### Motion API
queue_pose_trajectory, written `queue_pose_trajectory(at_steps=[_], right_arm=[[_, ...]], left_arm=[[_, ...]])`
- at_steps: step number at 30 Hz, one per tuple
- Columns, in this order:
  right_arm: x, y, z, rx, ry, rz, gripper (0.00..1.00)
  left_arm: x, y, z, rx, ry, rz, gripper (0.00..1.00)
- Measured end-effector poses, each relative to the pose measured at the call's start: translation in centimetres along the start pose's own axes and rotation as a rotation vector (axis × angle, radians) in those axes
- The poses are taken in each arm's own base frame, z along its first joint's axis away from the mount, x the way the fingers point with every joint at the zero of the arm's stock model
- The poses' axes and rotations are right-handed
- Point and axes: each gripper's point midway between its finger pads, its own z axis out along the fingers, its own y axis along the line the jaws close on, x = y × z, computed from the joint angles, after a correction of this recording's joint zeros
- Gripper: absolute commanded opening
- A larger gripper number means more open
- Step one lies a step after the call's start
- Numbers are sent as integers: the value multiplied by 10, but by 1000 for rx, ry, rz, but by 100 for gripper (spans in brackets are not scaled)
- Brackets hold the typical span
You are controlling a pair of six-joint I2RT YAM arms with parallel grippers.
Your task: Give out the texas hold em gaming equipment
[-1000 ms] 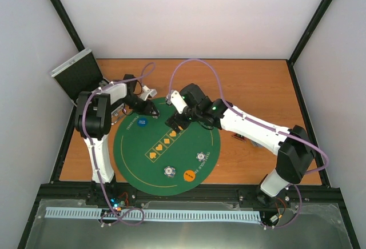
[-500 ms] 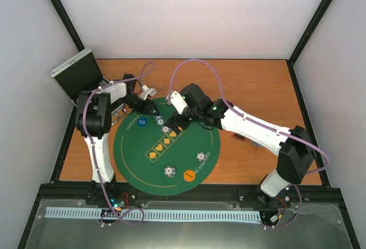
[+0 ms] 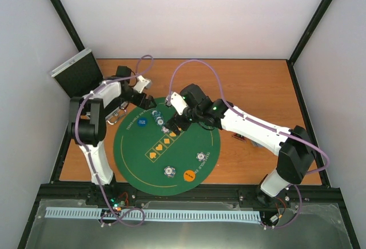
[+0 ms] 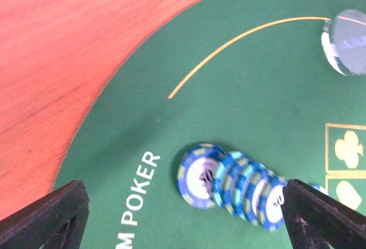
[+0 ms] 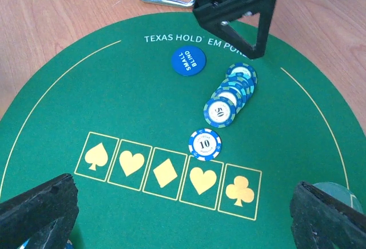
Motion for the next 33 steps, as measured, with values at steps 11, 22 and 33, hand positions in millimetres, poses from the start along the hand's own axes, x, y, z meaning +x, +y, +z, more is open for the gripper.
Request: queue_pose_trajectory(at_steps=[11, 22, 33], right_arm=[[-3, -10, -40, 61, -69, -3, 100], [12, -27, -49, 126, -50, 22, 100], [20, -27, -49, 131, -35, 25, 100]], left_arm=[[35, -95, -18, -69, -46, 504, 100], [57, -104, 30, -125, 45, 608, 100], [52, -85, 48, -223, 54, 597, 99]])
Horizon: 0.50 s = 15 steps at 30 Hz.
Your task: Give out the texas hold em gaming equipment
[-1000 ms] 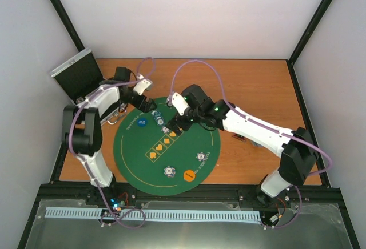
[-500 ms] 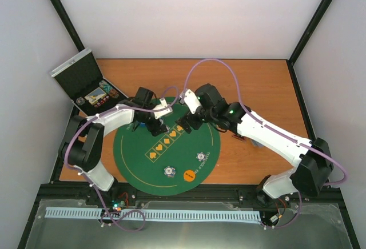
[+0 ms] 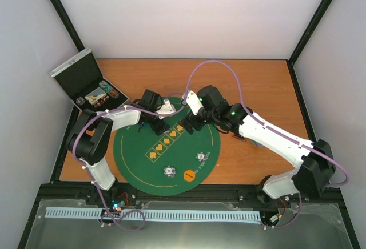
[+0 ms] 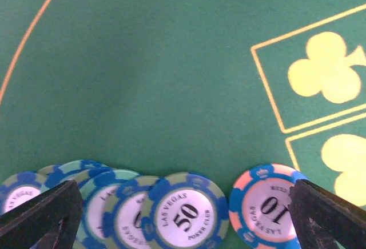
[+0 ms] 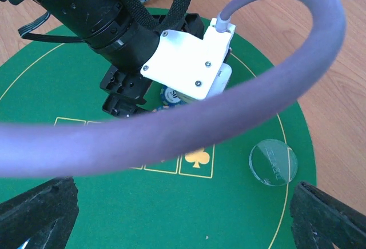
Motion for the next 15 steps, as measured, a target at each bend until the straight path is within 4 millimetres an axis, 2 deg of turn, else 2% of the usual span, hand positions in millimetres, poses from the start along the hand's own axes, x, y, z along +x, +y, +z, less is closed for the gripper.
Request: queue_pose_trajectory(at_steps=[11, 15], right_arm=[[0, 0, 0, -1, -1, 1, 100], [1, 0, 0, -3, 1, 1, 100]], left_arm=[[-6, 35, 0, -173, -4, 27, 95], [-2, 52, -3, -235, 8, 23, 94]])
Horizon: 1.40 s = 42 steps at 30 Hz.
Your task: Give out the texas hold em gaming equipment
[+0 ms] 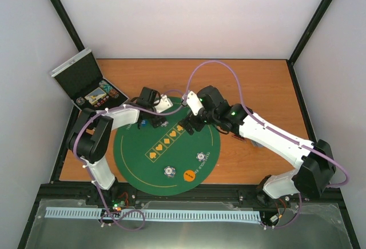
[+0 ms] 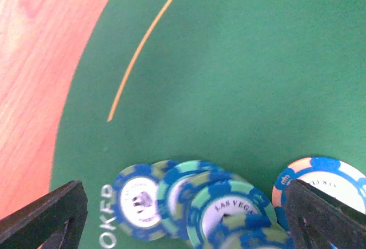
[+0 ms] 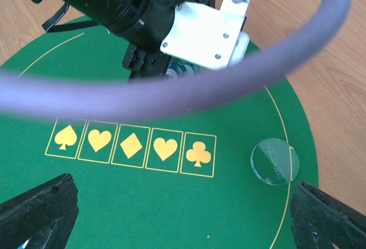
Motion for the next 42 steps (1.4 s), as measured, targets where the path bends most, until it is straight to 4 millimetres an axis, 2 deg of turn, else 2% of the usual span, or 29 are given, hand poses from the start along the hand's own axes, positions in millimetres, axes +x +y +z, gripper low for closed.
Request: queue_pose_trajectory(at_steps=[5, 9, 14, 17, 20, 23, 28, 32, 35, 42], right_arm=[[2, 0, -1, 1, 0, 2, 100], [2, -1, -2, 2, -2, 2, 100], [4, 0, -1, -3, 3, 3, 100], [6, 1, 0, -6, 7, 4, 100], [7, 1, -1, -6, 7, 4, 100], [8, 1, -2, -6, 4, 3, 100], [8, 2, -5, -9, 1, 3, 100], [8, 2, -5, -10, 1, 4, 100], [8, 2, -5, -9, 0, 3, 100], [5, 1, -13, -3, -20, 3, 100]], left_arm=[[15, 27, 0, -63, 39, -25, 95], [21, 37, -2, -72, 53, -43, 95], [7, 26, -7, 23, 0, -49, 96], [-4, 14, -22, 96, -58, -42, 96], [-15, 10, -41, 121, -111, -5, 98], [-9, 5, -50, 122, -111, 46, 100], [31, -12, -42, 159, -5, 90, 100], [48, -2, -36, 149, 41, 88, 100], [58, 2, -22, 148, 84, 85, 100], [54, 13, -13, 124, 89, 97, 95]])
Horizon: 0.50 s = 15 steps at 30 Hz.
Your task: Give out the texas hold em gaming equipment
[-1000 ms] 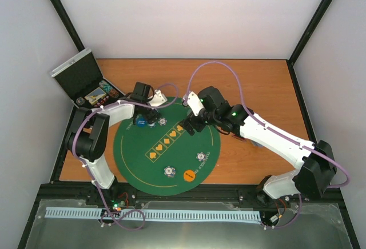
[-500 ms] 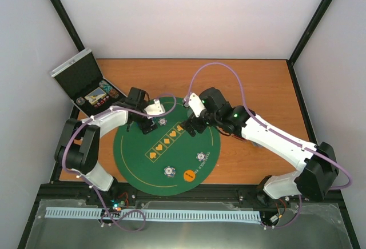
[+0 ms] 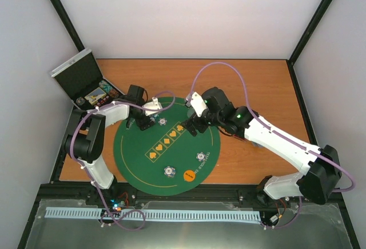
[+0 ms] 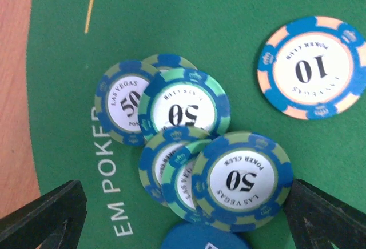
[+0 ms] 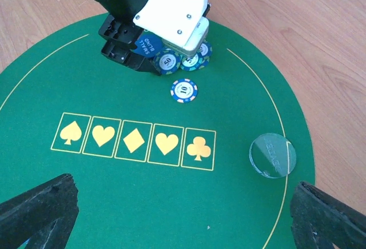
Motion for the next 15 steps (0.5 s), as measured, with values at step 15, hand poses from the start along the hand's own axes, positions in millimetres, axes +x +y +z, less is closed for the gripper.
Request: queue_pose_trajectory(at_steps=[15], right_arm=[[8, -1, 1, 1, 18, 1, 100]], left_arm=[[-21, 32, 11, -78, -32, 2, 94]])
